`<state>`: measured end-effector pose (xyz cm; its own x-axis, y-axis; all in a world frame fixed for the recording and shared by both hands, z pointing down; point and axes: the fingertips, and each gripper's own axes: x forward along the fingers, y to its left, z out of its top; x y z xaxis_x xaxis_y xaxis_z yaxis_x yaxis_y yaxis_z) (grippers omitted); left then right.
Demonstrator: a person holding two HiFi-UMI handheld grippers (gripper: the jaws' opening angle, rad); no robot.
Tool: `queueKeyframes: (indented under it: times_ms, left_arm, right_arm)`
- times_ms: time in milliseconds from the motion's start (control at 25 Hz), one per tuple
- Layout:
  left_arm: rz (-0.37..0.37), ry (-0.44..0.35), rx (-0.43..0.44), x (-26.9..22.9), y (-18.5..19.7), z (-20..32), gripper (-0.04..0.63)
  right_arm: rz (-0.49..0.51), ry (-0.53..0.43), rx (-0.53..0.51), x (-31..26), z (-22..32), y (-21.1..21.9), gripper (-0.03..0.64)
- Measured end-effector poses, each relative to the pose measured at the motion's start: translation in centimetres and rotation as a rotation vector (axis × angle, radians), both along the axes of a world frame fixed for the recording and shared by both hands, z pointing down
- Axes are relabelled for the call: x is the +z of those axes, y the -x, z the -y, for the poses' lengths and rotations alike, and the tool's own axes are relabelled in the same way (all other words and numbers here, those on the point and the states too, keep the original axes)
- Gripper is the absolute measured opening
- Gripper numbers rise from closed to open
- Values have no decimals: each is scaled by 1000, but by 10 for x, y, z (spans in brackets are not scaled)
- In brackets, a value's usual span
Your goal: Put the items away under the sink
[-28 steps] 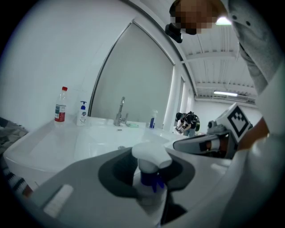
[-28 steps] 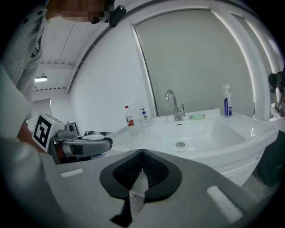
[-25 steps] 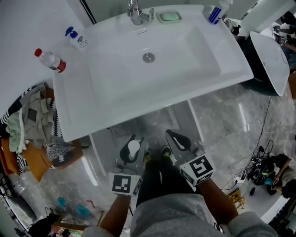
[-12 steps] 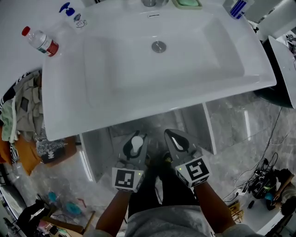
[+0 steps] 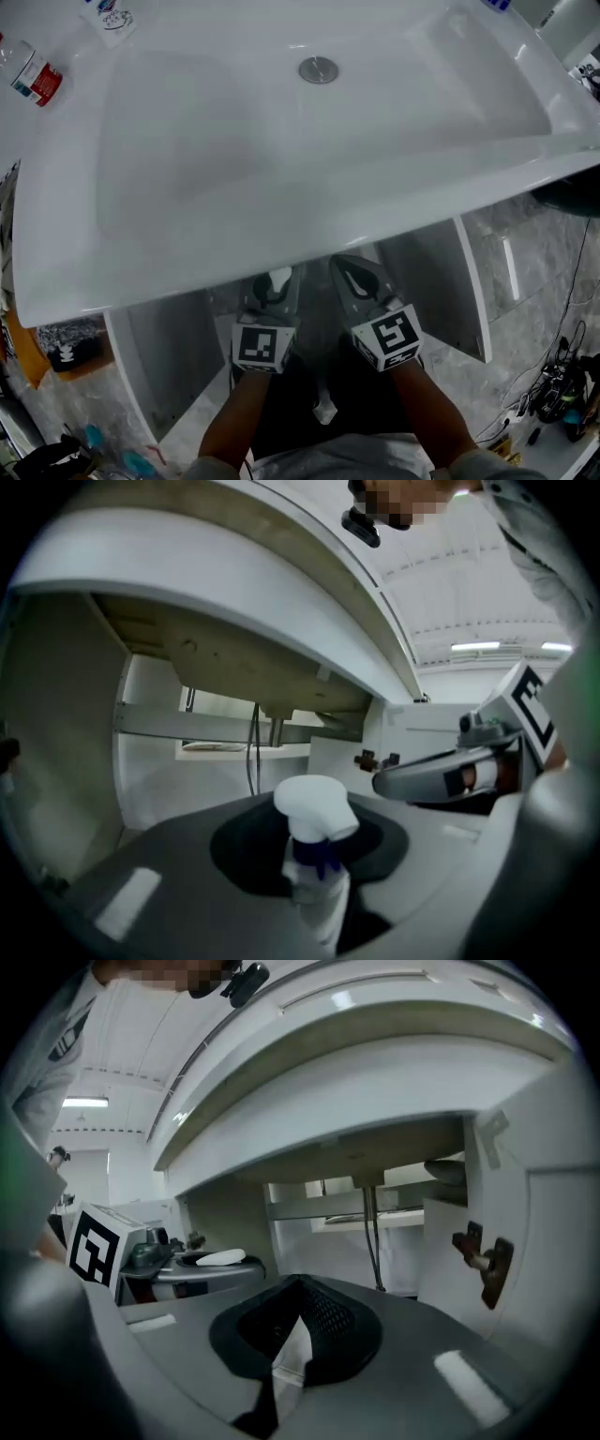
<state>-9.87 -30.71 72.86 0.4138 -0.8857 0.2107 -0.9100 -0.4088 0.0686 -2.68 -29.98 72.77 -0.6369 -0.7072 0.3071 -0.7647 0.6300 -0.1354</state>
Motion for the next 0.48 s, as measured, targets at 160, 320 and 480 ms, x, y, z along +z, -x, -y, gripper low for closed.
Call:
queueKeyframes:
  times_ms: [160,320,480]
  left_arm:
    - [20,-64,9,56,-4,29,100]
    - [44,-104,18,98,-8,60,99]
    - [56,-130,37,125,-7,87,98]
  right_arm:
    - [8,-47,29,62,16,-8,-6]
    - [21,-99,49,105,31,-11,-6]
    - [52,-134,67,125,43,-10,-6]
